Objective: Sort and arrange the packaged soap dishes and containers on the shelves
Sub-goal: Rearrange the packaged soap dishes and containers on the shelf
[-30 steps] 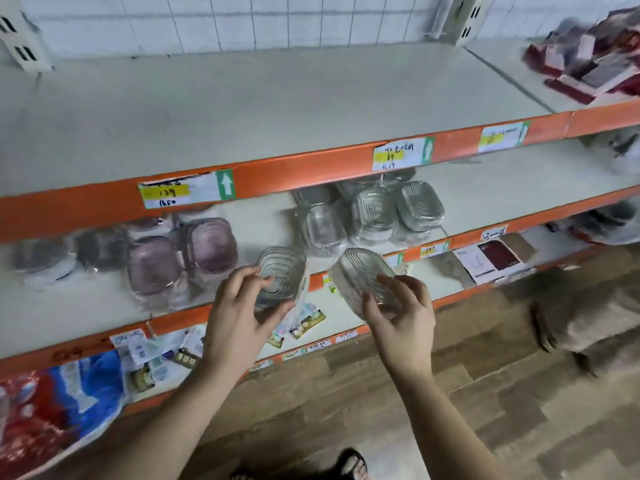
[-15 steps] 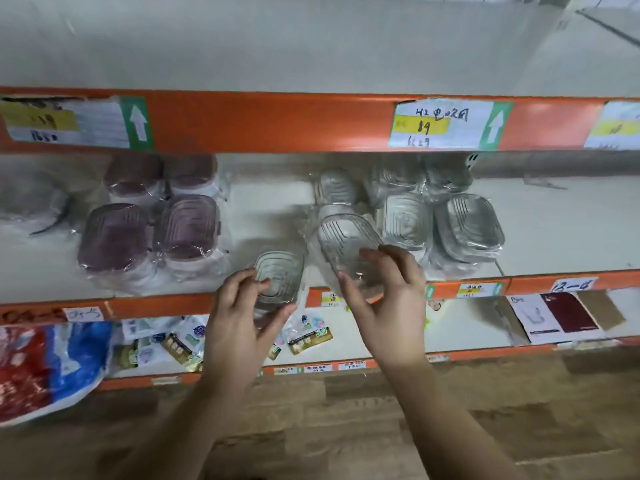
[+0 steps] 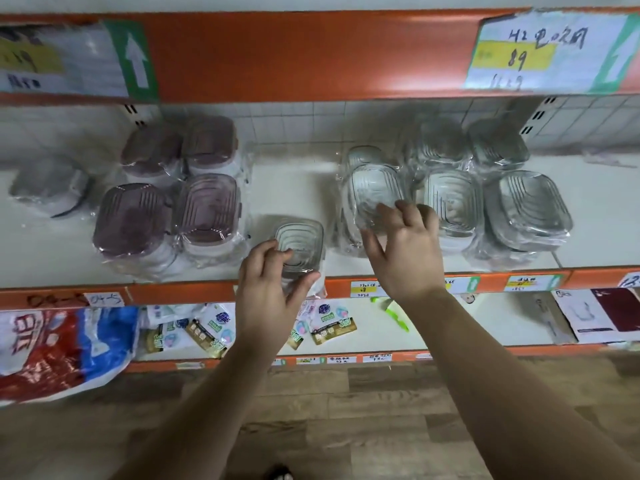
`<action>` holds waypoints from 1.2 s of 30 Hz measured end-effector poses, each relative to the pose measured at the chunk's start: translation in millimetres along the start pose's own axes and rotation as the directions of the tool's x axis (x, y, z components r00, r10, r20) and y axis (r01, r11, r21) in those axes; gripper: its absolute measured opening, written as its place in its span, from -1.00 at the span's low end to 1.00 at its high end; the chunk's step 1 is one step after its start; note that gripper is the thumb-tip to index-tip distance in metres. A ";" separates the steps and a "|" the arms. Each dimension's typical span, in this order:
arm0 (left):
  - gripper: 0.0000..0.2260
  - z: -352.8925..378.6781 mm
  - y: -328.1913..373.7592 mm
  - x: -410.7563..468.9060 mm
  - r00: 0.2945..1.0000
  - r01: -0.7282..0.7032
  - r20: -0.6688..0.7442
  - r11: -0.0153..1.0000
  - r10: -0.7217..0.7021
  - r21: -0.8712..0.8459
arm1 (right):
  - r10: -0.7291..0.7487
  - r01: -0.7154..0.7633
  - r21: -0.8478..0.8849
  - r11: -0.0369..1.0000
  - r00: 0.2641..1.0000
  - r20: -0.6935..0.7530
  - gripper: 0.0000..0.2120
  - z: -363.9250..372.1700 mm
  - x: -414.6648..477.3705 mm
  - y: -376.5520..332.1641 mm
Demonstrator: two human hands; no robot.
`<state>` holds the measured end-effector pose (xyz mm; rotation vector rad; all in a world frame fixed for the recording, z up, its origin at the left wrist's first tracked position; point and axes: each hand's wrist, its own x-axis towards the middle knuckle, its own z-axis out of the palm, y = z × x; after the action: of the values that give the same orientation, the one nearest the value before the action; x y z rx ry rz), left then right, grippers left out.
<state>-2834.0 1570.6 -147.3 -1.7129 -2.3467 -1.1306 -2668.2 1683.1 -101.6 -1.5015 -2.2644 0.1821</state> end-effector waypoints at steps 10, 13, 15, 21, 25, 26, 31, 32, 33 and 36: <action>-0.63 39.3 5.9 25.7 0.993 0.058 0.101 0.996 -0.065 0.066 | -0.093 0.117 0.162 0.980 0.985 -0.146 -0.68 10.3 -63.5 6.5; -0.60 51.0 5.1 46.3 0.989 0.032 0.140 0.989 -0.052 0.144 | -0.091 0.105 0.146 0.984 0.991 -0.096 -0.69 16.4 -72.2 11.6; -0.56 58.9 2.7 58.5 0.975 0.029 0.208 0.969 -0.082 0.246 | -0.103 0.110 0.130 0.985 0.993 -0.066 -0.70 18.2 -75.6 14.6; -0.37 61.8 -16.8 49.9 0.876 -0.053 0.460 0.920 -0.144 0.388 | -0.092 0.090 0.124 0.988 0.996 0.011 -0.72 11.3 -86.0 8.2; -0.44 29.8 -7.6 25.6 0.893 -0.142 0.451 0.951 0.003 0.275 | -0.077 0.071 0.148 0.986 0.996 0.035 -0.70 -1.9 -89.8 -2.8; -0.48 18.5 -2.6 17.8 0.893 -0.165 0.448 0.956 0.040 0.244 | -0.068 0.062 0.149 0.987 0.997 0.037 -0.70 -7.4 -90.6 -5.6; -0.59 -57.9 27.6 -15.9 0.905 -0.212 0.409 0.959 0.120 0.187 | -0.085 0.086 0.151 0.985 0.996 -0.008 -0.70 -54.4 -99.5 -27.6; -0.58 -75.8 33.4 -20.3 0.910 -0.221 0.393 0.958 0.133 0.186 | -0.087 0.090 0.153 0.984 0.996 -0.026 -0.70 -65.4 -102.6 -33.9; -0.57 -91.0 37.3 -23.2 0.913 -0.234 0.381 0.953 0.147 0.192 | -0.084 0.088 0.158 0.983 0.996 -0.034 -0.70 -74.2 -105.1 -39.5; -0.59 -143.2 41.6 -30.4 0.928 -0.258 0.329 0.938 0.174 0.232 | -0.099 0.101 0.179 0.979 0.995 -0.018 -0.70 -102.0 -113.1 -67.4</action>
<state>-2841.6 1471.2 -32.4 -2.0956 -2.2524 -0.5106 -2646.3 1541.2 -17.2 -1.2908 -2.2435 0.3395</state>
